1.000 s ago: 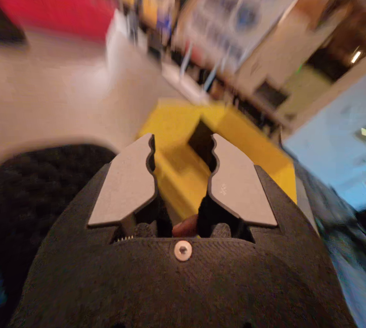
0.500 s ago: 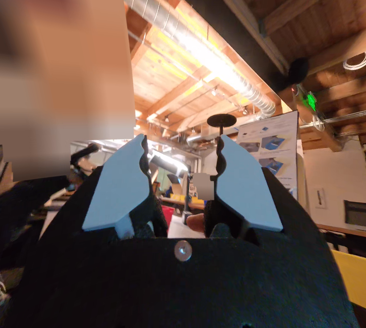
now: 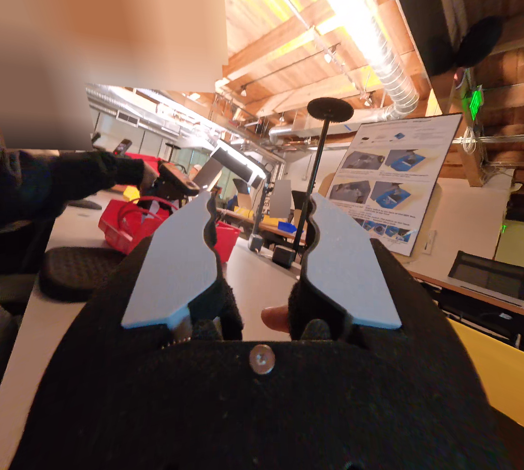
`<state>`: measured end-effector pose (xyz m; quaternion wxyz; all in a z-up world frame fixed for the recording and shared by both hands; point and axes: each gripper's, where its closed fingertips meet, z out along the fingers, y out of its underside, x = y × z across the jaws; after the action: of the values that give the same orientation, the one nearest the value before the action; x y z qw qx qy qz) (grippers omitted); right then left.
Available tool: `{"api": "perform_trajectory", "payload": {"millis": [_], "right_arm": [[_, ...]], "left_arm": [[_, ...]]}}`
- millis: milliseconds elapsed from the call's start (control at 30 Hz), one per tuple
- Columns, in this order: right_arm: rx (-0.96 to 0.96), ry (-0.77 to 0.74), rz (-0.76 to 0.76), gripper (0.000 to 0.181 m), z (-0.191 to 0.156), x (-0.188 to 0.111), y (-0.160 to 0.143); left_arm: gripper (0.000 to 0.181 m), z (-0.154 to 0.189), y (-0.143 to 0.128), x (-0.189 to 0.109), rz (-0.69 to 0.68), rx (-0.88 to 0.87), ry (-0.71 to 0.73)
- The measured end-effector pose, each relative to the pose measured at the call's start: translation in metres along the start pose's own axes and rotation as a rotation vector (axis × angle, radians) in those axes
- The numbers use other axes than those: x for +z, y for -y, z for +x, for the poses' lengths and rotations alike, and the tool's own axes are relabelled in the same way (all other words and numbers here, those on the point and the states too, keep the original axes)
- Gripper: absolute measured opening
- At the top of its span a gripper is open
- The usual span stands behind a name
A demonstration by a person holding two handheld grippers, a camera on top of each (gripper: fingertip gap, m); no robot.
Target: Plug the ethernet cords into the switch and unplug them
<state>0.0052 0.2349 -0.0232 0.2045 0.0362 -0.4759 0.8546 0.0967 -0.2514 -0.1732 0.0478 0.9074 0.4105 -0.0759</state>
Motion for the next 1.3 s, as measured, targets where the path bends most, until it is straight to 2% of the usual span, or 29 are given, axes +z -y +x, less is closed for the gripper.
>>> {"api": "perform_trajectory", "payload": {"millis": [67,167,233,267,367,467,633,800,1000,1133,1300], "right_arm": [[-0.034,0.019,-0.051,0.06,-0.005,0.002,-0.009],[-0.086,0.04,-0.114,0.059,-0.01,0.004,-0.02],[-0.104,0.049,-0.139,0.058,-0.012,0.005,-0.024],[-0.107,0.051,-0.145,0.058,-0.012,0.005,-0.025],[-0.113,0.048,-0.148,0.057,-0.012,0.004,-0.026],[-0.113,0.039,-0.145,0.056,-0.01,0.004,-0.025],[-0.13,0.035,-0.158,0.055,-0.009,0.004,-0.027],[-0.142,0.032,-0.167,0.054,-0.009,0.004,-0.029],[-0.162,0.037,-0.199,0.054,-0.01,0.004,-0.034],[-0.173,0.04,-0.221,0.054,-0.011,0.003,-0.038],[-0.185,0.044,-0.233,0.054,-0.011,0.003,-0.04]], "left_arm": [[0.082,-0.003,0.003,0.007,-0.01,-0.049,-0.032],[0.082,-0.015,-0.011,0.026,-0.097,-0.069,-0.015],[0.071,0.0,-0.014,0.042,-0.122,-0.095,-0.16],[0.071,0.0,-0.012,0.043,-0.113,-0.162,-0.188],[0.064,-0.002,-0.01,0.042,-0.073,-0.102,-0.149],[0.062,-0.014,-0.013,0.03,-0.064,-0.023,0.036],[0.062,-0.04,-0.005,-0.032,0.1,0.012,0.434],[0.062,-0.056,0.0,-0.111,0.13,0.065,0.948],[0.062,-0.032,0.03,-0.223,0.389,0.053,1.608],[0.061,-0.003,0.045,-0.266,0.685,-0.081,1.754],[0.061,0.031,0.073,-0.294,1.085,-0.192,1.682]]}}
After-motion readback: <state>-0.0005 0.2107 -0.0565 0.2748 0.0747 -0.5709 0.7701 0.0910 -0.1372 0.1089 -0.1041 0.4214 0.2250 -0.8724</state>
